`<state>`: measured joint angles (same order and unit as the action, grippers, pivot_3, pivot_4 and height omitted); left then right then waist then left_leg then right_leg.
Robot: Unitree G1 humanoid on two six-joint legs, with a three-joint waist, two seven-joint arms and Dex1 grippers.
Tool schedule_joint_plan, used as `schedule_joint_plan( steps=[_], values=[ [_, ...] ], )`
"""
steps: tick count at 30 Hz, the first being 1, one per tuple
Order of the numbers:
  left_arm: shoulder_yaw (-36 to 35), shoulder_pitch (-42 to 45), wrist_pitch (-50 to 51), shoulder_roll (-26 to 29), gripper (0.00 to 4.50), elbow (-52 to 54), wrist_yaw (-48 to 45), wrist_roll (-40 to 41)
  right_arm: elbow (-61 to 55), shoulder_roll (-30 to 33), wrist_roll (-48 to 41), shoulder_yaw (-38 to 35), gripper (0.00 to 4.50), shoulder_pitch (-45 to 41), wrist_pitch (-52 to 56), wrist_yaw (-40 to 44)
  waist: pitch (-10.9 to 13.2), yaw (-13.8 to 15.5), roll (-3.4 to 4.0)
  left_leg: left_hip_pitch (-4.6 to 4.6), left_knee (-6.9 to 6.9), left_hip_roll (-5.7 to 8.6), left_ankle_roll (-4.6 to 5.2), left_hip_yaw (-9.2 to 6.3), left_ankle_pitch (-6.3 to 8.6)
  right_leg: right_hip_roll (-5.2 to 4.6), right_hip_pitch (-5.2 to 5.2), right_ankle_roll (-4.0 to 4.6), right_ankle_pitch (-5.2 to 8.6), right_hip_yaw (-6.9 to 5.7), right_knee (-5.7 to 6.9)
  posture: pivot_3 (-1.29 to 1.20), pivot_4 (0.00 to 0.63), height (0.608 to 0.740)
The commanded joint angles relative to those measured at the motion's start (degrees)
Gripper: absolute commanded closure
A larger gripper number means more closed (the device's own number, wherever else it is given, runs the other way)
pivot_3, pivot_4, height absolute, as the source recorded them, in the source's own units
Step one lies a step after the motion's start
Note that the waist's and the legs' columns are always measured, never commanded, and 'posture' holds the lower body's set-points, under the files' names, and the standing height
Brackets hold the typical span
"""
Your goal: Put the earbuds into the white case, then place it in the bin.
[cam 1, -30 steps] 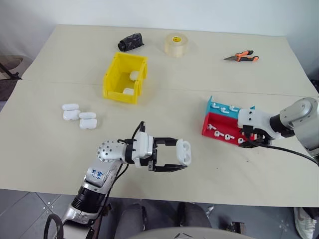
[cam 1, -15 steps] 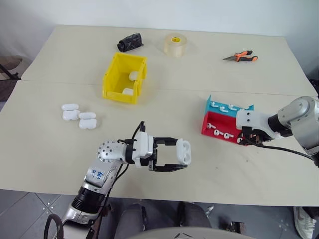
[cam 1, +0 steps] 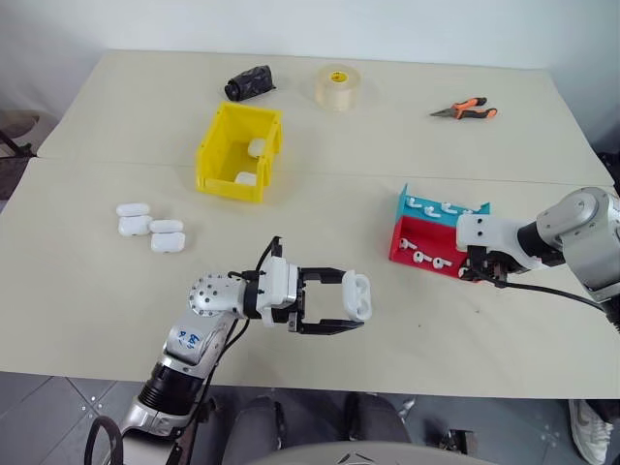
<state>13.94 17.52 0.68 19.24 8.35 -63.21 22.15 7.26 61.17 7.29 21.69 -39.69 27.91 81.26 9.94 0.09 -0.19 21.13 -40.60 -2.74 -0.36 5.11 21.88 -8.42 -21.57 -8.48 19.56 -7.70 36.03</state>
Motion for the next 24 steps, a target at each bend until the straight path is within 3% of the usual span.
schedule_joint_plan(
  steps=[1,6,10,17,24],
  values=[
    [-0.6,0.3,-1.0,0.4,1.78,2.0,0.0,0.4,-1.9,0.5,-0.9,-2.4,3.84,0.7,1.6,0.2,0.0,0.0,0.00,0.00,0.00,0.00,0.00,-0.01,0.00,0.00,0.00,0.00,0.00,0.00,0.00,0.00,0.150,0.740],
    [-1.2,0.6,-1.5,0.9,1.78,1.2,-1.4,1.3,-7.1,2.6,-6.9,-8.8,3.84,3.0,6.2,1.6,0.0,0.0,0.01,0.03,0.01,0.00,0.00,-0.02,0.00,0.00,-0.01,0.00,0.00,-0.01,0.00,0.00,0.150,0.740],
    [-2.4,1.3,-3.7,0.7,1.78,-1.0,-3.2,2.0,-10.1,0.5,-16.8,-19.0,3.84,9.9,1.4,1.7,0.0,0.4,0.01,0.05,-0.01,0.00,0.02,-0.05,0.01,0.00,0.00,0.00,0.00,-0.02,-0.01,0.00,0.150,0.740],
    [-3.5,3.0,-4.6,0.3,1.78,-4.7,-6.2,3.5,-19.3,-15.1,-35.8,-32.6,3.84,22.3,-6.0,-2.1,0.0,0.7,0.01,0.03,0.00,0.01,0.02,-0.04,0.01,0.00,0.02,-0.01,-0.01,-0.04,0.00,0.00,0.150,0.740],
    [-4.3,4.4,-4.5,0.7,1.78,-7.1,-8.6,3.9,-30.1,-29.0,-49.2,-35.7,3.84,27.5,-3.1,-14.8,0.0,1.1,0.01,0.02,-0.02,0.01,0.02,-0.07,0.01,0.01,0.02,-0.01,-0.01,-0.06,0.03,0.00,0.150,0.740]
  ],
)
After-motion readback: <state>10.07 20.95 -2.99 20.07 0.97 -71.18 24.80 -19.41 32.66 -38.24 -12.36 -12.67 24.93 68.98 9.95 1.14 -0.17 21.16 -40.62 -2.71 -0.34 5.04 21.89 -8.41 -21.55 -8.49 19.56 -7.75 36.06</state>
